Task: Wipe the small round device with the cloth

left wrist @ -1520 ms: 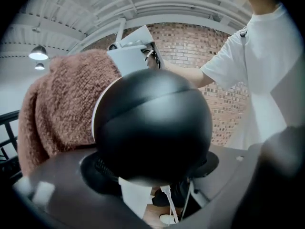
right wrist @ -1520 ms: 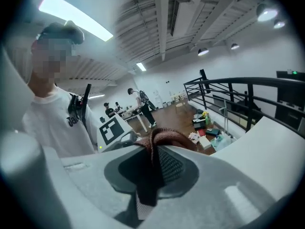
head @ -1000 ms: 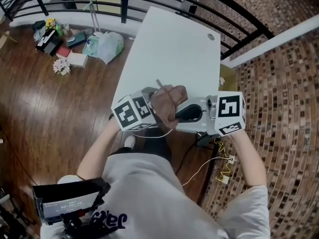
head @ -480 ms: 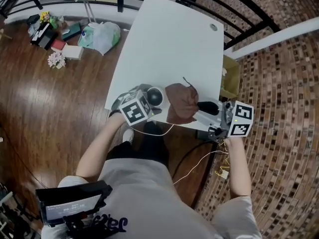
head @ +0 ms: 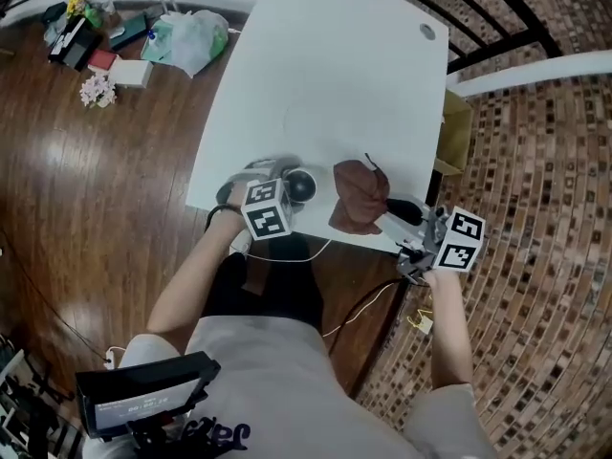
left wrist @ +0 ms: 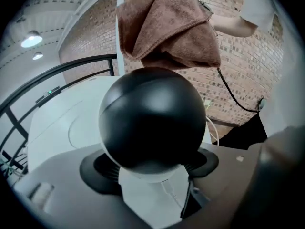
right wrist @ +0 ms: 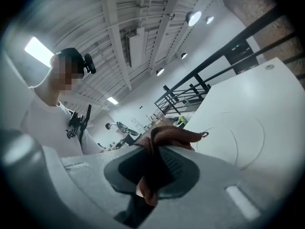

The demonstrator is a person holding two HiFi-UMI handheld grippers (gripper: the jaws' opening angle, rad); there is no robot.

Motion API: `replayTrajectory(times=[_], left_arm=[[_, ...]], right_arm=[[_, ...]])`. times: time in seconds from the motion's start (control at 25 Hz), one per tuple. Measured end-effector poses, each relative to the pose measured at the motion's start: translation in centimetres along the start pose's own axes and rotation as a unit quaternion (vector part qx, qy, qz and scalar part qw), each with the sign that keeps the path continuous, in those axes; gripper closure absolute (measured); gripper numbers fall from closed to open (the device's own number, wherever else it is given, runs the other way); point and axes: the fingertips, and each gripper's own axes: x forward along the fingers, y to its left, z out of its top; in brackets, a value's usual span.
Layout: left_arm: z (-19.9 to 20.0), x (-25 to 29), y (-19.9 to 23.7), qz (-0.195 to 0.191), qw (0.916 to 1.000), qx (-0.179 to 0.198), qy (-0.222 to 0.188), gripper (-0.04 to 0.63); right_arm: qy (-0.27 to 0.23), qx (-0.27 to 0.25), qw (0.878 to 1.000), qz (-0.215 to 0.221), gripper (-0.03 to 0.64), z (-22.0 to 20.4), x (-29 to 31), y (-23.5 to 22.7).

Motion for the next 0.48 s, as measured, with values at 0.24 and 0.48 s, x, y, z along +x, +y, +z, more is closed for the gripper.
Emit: replayTrajectory(times=[0.24,0.48], left_arm=[[0.8,0.1,0.2,0.019,0.9974,-0.031,-0.062,0.162],[-0.4,-2.7,0.0,0.08,0.981,-0.126,-0.124,0.1]], right_arm=[[0.011,0.011,1.0,0.006,0.581,2.4,2.0,-3.5],[0.142,-0.114,0.981,0.058,0.581,7.2,9.2,-5.6]])
